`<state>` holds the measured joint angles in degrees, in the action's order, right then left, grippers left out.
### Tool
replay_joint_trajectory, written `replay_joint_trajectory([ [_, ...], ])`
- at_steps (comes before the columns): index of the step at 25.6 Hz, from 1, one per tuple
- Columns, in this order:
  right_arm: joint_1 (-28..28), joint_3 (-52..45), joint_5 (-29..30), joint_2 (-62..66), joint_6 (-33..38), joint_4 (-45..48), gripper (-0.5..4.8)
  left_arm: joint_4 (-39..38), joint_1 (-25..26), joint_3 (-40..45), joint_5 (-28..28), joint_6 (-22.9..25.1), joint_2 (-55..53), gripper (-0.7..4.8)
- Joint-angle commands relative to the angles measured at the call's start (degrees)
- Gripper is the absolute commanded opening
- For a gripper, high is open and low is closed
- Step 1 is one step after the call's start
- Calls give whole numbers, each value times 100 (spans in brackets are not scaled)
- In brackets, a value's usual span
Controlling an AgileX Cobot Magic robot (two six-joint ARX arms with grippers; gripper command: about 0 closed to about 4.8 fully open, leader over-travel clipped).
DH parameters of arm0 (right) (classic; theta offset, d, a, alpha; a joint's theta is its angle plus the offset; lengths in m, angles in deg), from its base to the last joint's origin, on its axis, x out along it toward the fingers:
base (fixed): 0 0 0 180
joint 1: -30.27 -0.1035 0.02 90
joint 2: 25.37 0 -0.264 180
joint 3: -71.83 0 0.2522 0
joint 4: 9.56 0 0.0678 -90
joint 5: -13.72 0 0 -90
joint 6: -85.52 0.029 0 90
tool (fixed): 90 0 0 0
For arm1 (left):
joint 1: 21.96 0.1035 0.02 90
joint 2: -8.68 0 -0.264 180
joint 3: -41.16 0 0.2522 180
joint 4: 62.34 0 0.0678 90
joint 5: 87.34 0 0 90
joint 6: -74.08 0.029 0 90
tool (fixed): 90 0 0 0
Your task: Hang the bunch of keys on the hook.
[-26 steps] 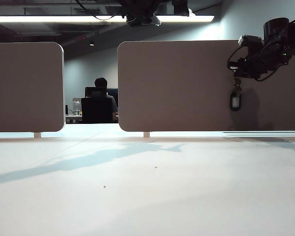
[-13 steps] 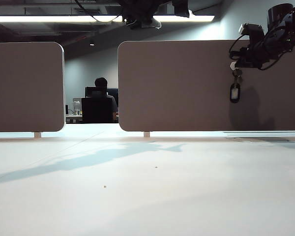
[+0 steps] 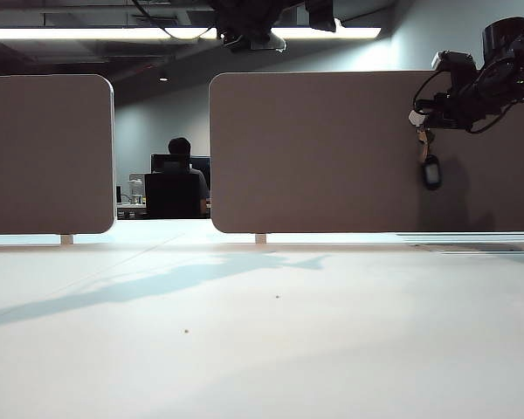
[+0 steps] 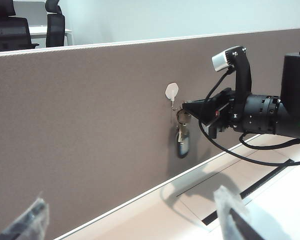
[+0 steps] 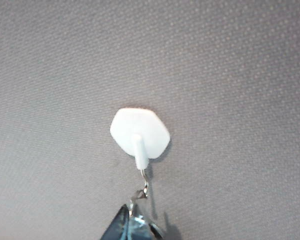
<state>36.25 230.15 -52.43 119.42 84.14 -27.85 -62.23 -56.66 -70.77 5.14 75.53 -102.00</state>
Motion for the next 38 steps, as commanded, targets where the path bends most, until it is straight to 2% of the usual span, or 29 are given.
replay_joint_trajectory([
  [1,-44,31,55,-50,11,175,-6,37,-7,-31,31,-17,50,479],
  [13,-94,31,175,-48,0,48,-6,13,-7,-28,31,11,50,479],
  [30,157,31,129,273,35,188,-6,37,-4,-28,11,155,50,479],
  [38,63,42,616,170,271,179,-6,81,-2,-28,11,155,48,479],
])
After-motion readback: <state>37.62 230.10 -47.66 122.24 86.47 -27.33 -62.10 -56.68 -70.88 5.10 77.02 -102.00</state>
